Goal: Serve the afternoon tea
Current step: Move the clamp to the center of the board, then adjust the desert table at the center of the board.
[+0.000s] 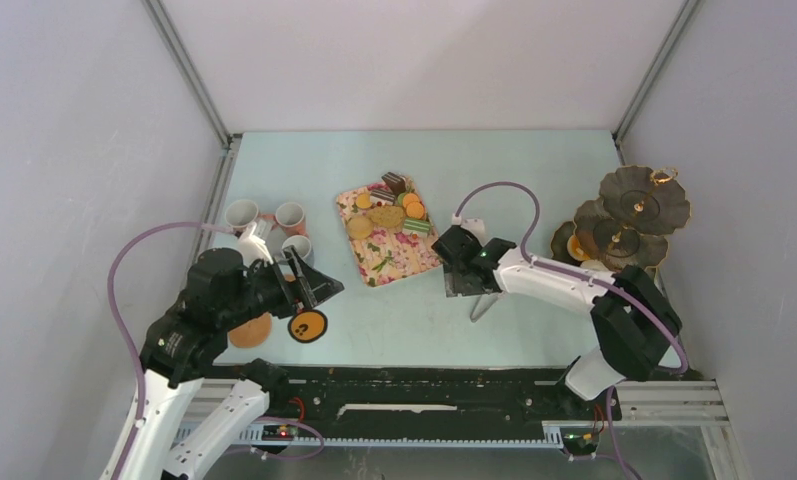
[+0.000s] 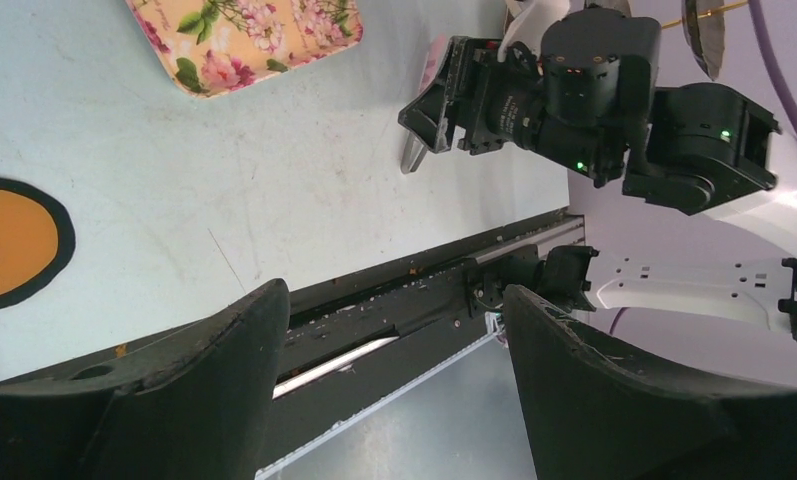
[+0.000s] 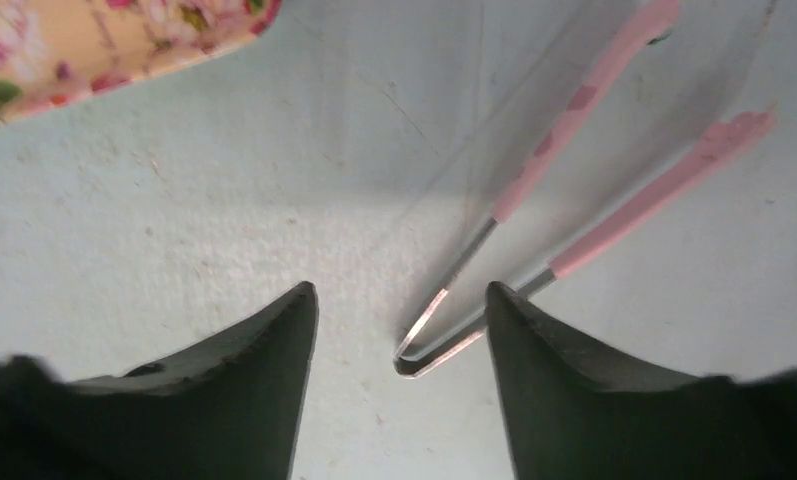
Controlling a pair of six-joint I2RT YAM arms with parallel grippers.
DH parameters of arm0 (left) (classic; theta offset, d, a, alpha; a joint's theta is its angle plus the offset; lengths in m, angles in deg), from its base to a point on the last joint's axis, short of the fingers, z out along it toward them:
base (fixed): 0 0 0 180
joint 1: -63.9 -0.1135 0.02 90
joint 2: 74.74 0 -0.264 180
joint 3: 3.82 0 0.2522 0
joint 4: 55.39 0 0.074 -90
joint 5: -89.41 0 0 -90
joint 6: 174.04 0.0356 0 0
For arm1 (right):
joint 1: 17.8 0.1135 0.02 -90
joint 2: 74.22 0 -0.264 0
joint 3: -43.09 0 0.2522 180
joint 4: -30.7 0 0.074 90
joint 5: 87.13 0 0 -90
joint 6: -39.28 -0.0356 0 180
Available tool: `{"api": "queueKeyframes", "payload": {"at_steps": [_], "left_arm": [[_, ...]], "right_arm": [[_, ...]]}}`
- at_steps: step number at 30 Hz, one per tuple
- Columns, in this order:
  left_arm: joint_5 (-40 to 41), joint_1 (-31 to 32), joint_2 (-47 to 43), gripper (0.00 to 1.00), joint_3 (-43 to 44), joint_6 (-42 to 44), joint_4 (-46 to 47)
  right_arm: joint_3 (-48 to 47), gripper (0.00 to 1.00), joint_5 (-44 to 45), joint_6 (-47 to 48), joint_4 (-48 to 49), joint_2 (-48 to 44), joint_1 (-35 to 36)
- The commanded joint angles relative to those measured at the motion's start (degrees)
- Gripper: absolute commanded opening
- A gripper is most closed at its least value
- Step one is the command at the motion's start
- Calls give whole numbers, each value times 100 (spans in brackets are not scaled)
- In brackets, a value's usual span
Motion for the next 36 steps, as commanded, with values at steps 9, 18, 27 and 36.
{"api": "queueKeyframes", "payload": {"at_steps": [9, 18, 27, 36], "left_arm": [[-164, -27, 50, 83, -420, -3, 341], [-192, -20, 172, 83, -482, 57, 301], [-164, -24, 183, 83, -654, 63, 284], [-129, -15, 379, 83, -589, 213, 200]], "right_arm": [[1139, 100, 1192, -1833, 23, -1481, 133], [1669, 99, 2196, -3072, 758, -770, 331], [1915, 90, 2575, -3139, 1730, 70, 656], [1913, 82, 2375, -2860, 2075, 635, 937]]}}
